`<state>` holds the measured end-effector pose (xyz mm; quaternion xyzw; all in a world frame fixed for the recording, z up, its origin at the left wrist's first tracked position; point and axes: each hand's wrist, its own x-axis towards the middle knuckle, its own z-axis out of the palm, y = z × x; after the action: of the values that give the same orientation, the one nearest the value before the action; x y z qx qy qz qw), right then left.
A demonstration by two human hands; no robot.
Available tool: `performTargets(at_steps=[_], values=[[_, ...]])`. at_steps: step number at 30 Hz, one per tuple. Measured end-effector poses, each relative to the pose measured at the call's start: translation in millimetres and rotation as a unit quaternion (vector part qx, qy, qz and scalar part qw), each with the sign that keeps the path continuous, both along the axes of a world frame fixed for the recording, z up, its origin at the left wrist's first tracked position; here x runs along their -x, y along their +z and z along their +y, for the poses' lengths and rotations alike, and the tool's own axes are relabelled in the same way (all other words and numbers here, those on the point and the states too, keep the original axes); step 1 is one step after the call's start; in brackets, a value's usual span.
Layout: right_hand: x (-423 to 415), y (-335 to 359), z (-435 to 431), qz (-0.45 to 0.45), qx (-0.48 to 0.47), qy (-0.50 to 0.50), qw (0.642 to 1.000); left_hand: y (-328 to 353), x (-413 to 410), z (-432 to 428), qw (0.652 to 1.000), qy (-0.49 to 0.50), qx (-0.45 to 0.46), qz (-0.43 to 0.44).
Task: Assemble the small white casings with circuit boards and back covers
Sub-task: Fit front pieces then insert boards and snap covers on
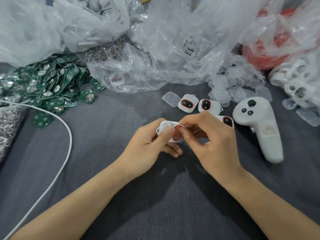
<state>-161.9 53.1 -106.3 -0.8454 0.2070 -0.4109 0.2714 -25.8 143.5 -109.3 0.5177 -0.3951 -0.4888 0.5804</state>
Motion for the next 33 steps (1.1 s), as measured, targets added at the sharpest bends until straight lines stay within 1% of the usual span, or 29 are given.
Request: performTargets(at_steps=[4,7,17,24,28,31,33], values=[[-1.8,-0.2,0.3,0.0,0.032,-0.005,0.999,2.4,2.0,0.1,1.0,0.005,-0.004,-0.01],[-2.2,-0.3,-0.2,0.022,0.055,-0.002,0.998,4.2,4.9,0.5,1.0,0.016,-0.005,-0.019],[-0.6,1.5,2.1,0.057,0.062,0.002,0.996,-0.5,6.9,1.9,0.997,0.047,-0.034,-0.043],[2.7,2.5,9.7,0.088,0.131,-0.029,0.987,-1.7,7.0,5.3,0.988,0.053,-0.03,-0.143],[1.2,1.5,13.5,0.099,0.164,-0.043,0.98,-2.3,7.4,6.1,0.973,0.06,-0.014,-0.22],[2.1,0.6,14.2,0.095,0.15,-0.045,0.983,-1.4,7.4,6.7,0.962,0.052,0.003,-0.268],[2.9,0.0,12.1,0.085,0.132,-0.042,0.987,-1.3,6.4,7.1,0.958,0.045,0.012,-0.283]])
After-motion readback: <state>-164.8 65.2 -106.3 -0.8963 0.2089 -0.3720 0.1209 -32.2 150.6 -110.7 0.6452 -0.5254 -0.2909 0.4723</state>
